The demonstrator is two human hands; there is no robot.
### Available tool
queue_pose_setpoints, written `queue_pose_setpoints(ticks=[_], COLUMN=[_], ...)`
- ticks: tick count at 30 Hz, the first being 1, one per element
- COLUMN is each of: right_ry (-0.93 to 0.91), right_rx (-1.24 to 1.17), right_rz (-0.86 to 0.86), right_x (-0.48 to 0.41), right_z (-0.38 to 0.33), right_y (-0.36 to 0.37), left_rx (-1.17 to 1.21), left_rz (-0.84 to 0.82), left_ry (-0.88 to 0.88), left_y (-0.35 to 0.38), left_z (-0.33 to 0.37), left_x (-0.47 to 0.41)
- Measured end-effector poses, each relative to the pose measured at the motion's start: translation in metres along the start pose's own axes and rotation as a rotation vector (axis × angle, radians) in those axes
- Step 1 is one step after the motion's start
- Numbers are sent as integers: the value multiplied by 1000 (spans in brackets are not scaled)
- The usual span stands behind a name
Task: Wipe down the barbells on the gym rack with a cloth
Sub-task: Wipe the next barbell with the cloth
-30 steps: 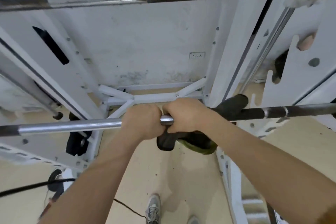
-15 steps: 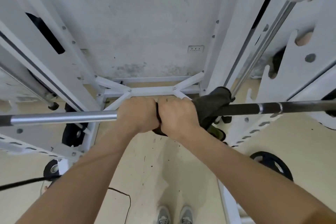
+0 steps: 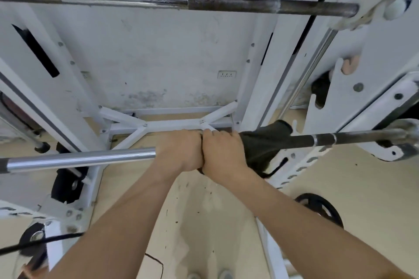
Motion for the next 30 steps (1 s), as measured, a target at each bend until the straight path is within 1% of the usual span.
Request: queue_pose_setpoints(ticks=[1,3,5,7,9,10,12,14,16,17,19,21,22,24,26,28,30], right_ry=[-62,-122,-50,98,195,220,213,101,-53,-117,-193,-183,-153,-74,28,122,157], right_rx=[-9,23,102,207,227,209,152,61,-18,-15,16,22,30,72,95,121,159], right_rz=[30,58,16,-24,-50,-68,-43,15,41,44,44,34,37,34,33,51,70], right_x=[-2,2,11,18,22,21,15,9,6,4,4,10,14,22,33,42,45], right_z=[-3,31,94,151,181,180,149,99,67,67,92,133,158,216,279,326,346], right_y=[-1,-7,-13,-24,-29,-28,-21,-10,-1,0,-2,-4,-6,-12,-18,-21,-19], left_rx=[35,70,61,55,35,25,5,-20,-14,-4,68,200,195,31,-109,-151,-162], left_rz=[-14,-36,-51,-84,-93,-96,-104,-146,-226,-270,-334,-296,-257,-105,68,137,215], left_ry=[0,-19,-23,-36,-39,-39,-54,-100,-155,-167,-108,13,58,94,69,104,155], left_y=[-1,-3,-4,-6,-6,-7,-7,-8,-12,-15,-20,-18,-16,-13,-6,2,2], left_z=[-1,-3,-3,-3,-2,-1,4,7,8,10,31,76,102,148,181,215,250], left_x=[-1,-1,-2,-2,-3,-3,-3,-4,-5,-8,-17,-30,-36,-46,-56,-69,-80])
Point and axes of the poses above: each hand's wrist, its own x-axis away from the middle knuckle, its own y-axis out of the palm, z = x × y, the point moved 2 cm from there along -x, towards the middle knuckle, and after that the axes turned 5 degrees about y, right-handed, at the moved point
